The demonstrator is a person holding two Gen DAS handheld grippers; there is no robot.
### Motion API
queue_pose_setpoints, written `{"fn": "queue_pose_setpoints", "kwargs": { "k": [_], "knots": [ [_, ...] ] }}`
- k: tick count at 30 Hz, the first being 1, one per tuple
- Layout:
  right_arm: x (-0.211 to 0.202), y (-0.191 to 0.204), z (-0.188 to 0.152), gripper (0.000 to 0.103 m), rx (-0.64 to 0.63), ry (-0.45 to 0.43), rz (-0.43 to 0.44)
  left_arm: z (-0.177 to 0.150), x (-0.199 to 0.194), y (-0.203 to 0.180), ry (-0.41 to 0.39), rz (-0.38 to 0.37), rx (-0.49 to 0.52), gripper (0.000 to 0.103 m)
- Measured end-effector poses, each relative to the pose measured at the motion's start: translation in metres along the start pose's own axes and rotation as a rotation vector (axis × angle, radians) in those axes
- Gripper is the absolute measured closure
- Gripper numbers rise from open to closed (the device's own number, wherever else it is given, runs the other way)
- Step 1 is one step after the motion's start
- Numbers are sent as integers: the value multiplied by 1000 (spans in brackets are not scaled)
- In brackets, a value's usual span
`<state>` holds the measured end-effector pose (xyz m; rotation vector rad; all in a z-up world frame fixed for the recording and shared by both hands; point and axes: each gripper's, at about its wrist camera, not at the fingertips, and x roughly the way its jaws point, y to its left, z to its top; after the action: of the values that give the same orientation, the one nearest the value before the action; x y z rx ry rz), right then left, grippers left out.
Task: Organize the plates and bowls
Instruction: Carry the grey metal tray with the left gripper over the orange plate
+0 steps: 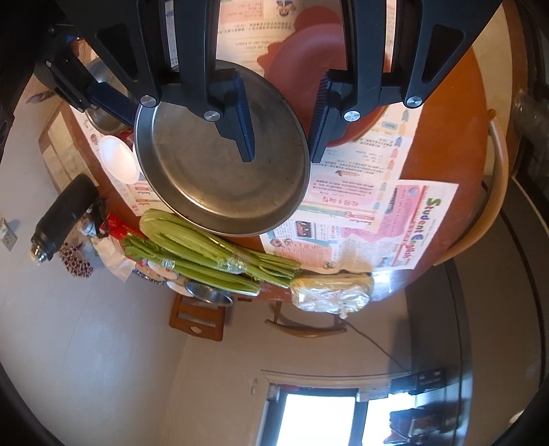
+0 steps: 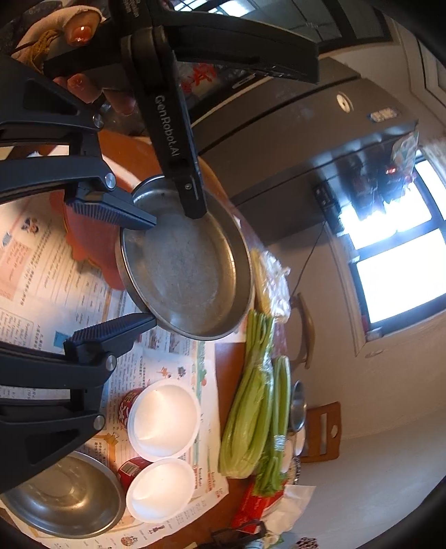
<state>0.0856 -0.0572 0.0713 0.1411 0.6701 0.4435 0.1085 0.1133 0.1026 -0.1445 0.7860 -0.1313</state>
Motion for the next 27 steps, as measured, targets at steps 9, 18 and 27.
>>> {"fn": "queue_pose_setpoints", "kwargs": {
  "k": [9,18,27],
  "knots": [
    [-15,33,-4,52,-68,-4,32,-17,-38,18,-46,24,-34,70],
    [-7,51,-9,52,-119,28,73,-33,-49,41,-50,57,-89,70],
    [20,58,-21,52,-148,108,98,-48,-33,60,-18,71,-123,69]
  ]
}}
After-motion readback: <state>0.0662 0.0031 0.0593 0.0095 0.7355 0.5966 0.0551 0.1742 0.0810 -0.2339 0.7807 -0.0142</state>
